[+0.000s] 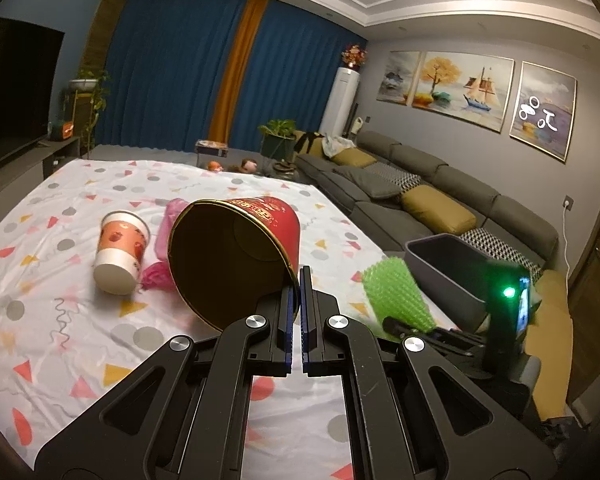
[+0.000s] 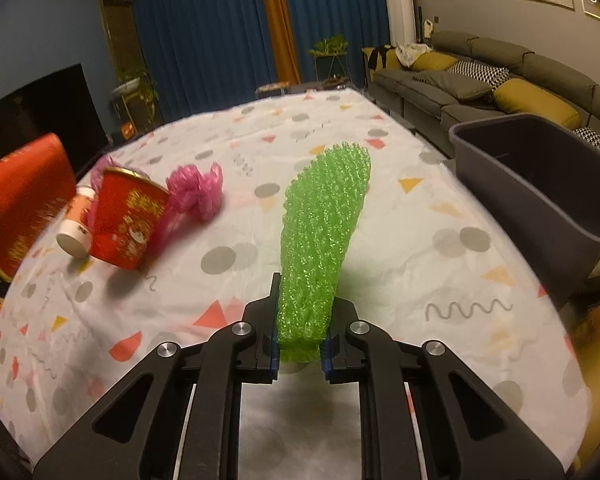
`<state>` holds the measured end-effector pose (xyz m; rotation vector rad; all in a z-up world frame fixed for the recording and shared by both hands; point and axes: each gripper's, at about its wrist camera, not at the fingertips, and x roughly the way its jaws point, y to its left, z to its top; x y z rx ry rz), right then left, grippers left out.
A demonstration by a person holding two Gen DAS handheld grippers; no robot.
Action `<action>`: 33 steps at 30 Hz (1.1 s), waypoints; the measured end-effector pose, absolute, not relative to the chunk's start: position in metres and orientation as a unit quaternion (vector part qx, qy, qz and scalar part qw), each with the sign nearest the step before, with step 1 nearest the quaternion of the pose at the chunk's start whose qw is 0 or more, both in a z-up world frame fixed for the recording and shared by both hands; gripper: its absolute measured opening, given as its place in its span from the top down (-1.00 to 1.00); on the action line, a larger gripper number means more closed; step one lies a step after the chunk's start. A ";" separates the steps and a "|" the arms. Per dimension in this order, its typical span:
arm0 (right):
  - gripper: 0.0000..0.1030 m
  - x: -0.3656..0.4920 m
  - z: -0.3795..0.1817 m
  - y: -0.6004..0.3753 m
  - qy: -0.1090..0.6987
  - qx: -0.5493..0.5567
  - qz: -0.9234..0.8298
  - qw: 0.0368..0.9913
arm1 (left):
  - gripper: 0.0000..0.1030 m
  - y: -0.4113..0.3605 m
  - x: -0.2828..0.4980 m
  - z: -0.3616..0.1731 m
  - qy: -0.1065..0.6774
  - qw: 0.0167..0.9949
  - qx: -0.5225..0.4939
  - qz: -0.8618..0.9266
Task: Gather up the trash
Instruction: 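Carry the red cup and green foam net over the grey bin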
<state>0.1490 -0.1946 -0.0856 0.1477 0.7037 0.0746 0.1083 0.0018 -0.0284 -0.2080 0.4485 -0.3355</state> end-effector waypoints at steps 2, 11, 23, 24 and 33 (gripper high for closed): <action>0.69 0.144 -0.078 -0.200 0.330 0.075 0.038 0.940 | 0.97 -0.004 0.111 -0.028 0.222 0.955 -0.100 -0.170; 0.69 0.122 -0.053 -0.229 0.285 0.081 0.029 0.955 | 0.97 -0.048 0.120 -0.020 0.223 0.950 -0.078 -0.204; 0.69 0.108 -0.034 -0.282 0.254 0.088 -0.011 0.963 | 0.96 -0.120 0.137 -0.006 0.222 0.939 -0.039 -0.260; 0.69 0.108 -0.034 -0.284 0.252 0.088 -0.014 0.964 | 0.97 -0.125 0.138 -0.006 0.222 0.938 -0.036 -0.263; 0.69 0.108 -0.030 -0.317 0.239 0.092 -0.043 0.966 | 0.96 -0.168 0.153 -0.008 0.233 0.928 -0.018 -0.290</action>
